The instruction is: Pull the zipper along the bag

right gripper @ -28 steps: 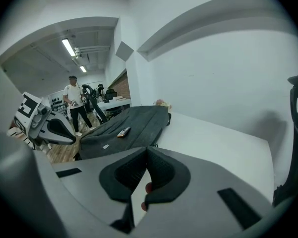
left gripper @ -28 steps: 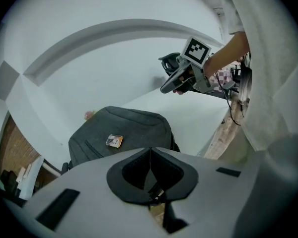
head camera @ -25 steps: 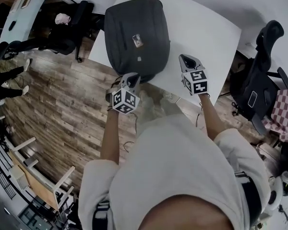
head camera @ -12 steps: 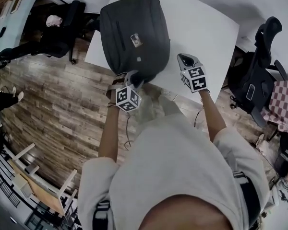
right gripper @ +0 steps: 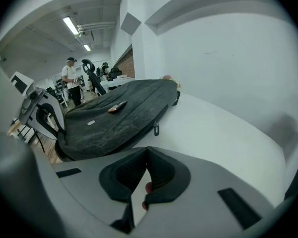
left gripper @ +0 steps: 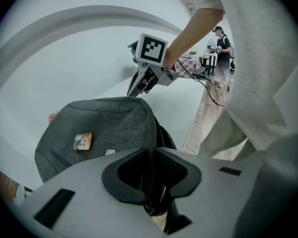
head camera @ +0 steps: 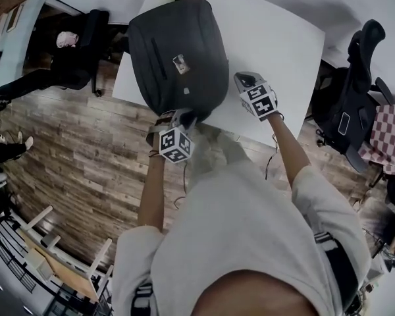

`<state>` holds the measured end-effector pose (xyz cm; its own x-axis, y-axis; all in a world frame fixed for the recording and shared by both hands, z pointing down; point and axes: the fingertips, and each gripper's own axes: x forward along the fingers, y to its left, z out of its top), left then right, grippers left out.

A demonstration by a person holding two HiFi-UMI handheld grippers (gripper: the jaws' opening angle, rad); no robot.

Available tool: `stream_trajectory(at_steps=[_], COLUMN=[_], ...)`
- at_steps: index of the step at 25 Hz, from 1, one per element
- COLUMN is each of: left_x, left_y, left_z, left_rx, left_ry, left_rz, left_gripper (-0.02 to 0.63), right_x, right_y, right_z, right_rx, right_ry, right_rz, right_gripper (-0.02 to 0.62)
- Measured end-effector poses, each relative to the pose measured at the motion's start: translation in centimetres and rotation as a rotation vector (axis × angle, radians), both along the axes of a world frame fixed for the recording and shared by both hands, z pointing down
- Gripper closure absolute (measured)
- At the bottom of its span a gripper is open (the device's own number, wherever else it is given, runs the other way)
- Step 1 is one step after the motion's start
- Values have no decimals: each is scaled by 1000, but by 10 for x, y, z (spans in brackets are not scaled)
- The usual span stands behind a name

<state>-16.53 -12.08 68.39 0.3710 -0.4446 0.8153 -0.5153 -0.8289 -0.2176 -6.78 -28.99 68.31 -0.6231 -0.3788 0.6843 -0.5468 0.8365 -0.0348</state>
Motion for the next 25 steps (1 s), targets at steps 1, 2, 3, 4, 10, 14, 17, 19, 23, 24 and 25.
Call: stream_trajectory(at_steps=[1,2,3,4,10,14,17,19,23,24,25], left_x=[0,0,0,0,2,0,2,3,4,3,3], left_y=[0,1,1,1,2,3,4,4,3,3,2], left_z=[-1,-3,-4,-5,-7,-4,-3,-3,-2,-1,0], left_rx=[-9,-16,-20,-22,-24,-34,-40,-44,-52,-53,-53], left_ry=[1,3,6,10,-6,-8,-9,-6,-7,-8,-9], left_rz=[4,9,12,12,22,27,28,28,34,35,36], left_gripper=[526,529,531,532,535,535,535,535,535,535,535], right_x=[-3,-6,-9,-12,-26,-35,-41,-45,-52,-55,-57], right_y=[-1,-3,-5,-8,-28,-36,-41,-44,-48,-48,-47], right_z=[4,7,10,12,22,27,29,30,26,26,26], right_rx=[-5,-9,-9,-5,82,141,150,140,135,142,149], right_ry=[7,13,19,26,105,149,158,158,177,194,214], right_rz=[-10,-21,-33,-47,-132,-200,-261,-302,-414,-454,-496], right_gripper=[581,581,581,566,446,402,402,402,407,410,414])
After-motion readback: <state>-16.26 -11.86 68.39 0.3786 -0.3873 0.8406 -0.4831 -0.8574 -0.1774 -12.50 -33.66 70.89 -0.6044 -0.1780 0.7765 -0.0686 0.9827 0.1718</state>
